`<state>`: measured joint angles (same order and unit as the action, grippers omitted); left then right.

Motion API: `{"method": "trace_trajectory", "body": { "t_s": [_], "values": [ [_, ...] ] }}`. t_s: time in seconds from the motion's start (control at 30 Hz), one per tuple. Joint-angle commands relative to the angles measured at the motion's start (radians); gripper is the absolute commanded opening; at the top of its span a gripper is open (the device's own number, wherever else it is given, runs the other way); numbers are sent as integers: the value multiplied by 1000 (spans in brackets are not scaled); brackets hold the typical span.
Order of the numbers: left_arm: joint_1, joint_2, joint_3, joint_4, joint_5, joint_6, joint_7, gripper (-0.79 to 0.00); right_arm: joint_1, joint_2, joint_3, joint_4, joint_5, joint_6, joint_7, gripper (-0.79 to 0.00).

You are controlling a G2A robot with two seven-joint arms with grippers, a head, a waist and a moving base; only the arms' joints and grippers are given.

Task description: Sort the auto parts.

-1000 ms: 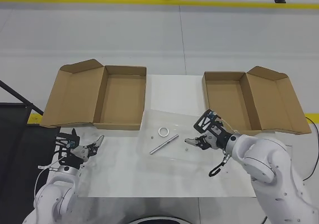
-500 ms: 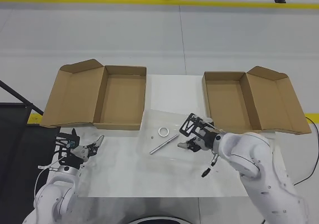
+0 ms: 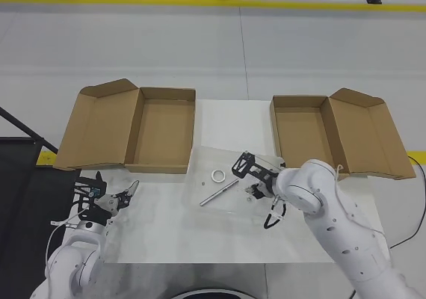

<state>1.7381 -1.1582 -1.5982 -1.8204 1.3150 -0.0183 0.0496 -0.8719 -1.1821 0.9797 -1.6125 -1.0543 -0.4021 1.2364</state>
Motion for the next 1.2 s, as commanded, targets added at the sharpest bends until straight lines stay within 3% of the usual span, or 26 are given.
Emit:
{"method": "trace_trajectory", "body": {
  "t_s": [0.0,1.17],
  "values": [
    [0,0,0,0,0,0,0,0,7,-2,-6,22,6,6,1,-434],
    [0,0,0,0,0,0,0,0,36,-8,-46,79,2,35,-13,-428]
  ]
}}
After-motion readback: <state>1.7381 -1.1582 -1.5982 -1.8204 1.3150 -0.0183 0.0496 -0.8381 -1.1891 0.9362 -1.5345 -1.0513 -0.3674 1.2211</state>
